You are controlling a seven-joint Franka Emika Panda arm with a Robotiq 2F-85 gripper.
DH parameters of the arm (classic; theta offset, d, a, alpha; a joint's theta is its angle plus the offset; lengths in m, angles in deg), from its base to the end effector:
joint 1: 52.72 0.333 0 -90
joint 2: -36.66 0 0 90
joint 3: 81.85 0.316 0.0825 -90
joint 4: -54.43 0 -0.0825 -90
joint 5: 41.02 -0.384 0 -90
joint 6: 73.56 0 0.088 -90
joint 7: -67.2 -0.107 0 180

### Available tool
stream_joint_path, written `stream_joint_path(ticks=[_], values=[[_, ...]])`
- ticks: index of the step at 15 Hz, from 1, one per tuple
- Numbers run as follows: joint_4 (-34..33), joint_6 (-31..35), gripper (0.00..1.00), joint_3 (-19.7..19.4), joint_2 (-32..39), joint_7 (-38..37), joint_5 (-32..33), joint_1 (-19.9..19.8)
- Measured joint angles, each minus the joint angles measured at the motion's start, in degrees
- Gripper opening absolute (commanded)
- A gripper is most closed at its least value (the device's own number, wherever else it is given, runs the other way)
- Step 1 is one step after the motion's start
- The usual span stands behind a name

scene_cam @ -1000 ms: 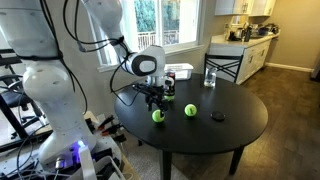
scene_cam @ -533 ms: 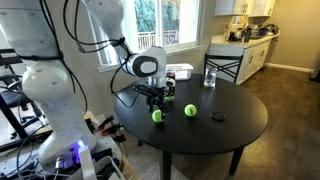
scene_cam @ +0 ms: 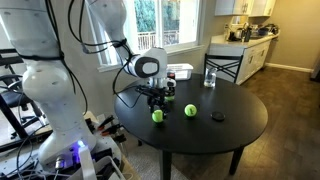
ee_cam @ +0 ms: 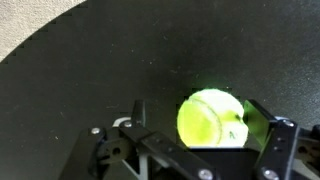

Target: Pick up the tennis ball on the left and put it in the black container.

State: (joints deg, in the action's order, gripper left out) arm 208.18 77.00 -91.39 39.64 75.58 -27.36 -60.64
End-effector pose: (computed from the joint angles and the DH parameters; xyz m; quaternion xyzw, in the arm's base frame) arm 0.3847 -0.1161 0.2083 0.9965 0.0276 -0.0649 0.0437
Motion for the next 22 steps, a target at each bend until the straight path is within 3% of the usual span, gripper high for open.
stream_joint_path(ticks=[5,12,13,14,19,22], values=[[0.04,0.65,1.00,0.45,0.36,0.09,-0.21,0.00],[0.18,9.51,1.00,1.05,4.48,0.16,-0.25,0.00],[0.17,10.03,0.75,1.17,5.08,0.16,-0.26,0.00],[0.12,10.43,0.74,1.29,5.69,0.16,-0.26,0.00],[0.04,11.73,0.42,1.73,7.35,0.52,-0.47,-0.01],[0.06,11.73,0.41,1.87,6.31,0.52,-0.42,0.10]])
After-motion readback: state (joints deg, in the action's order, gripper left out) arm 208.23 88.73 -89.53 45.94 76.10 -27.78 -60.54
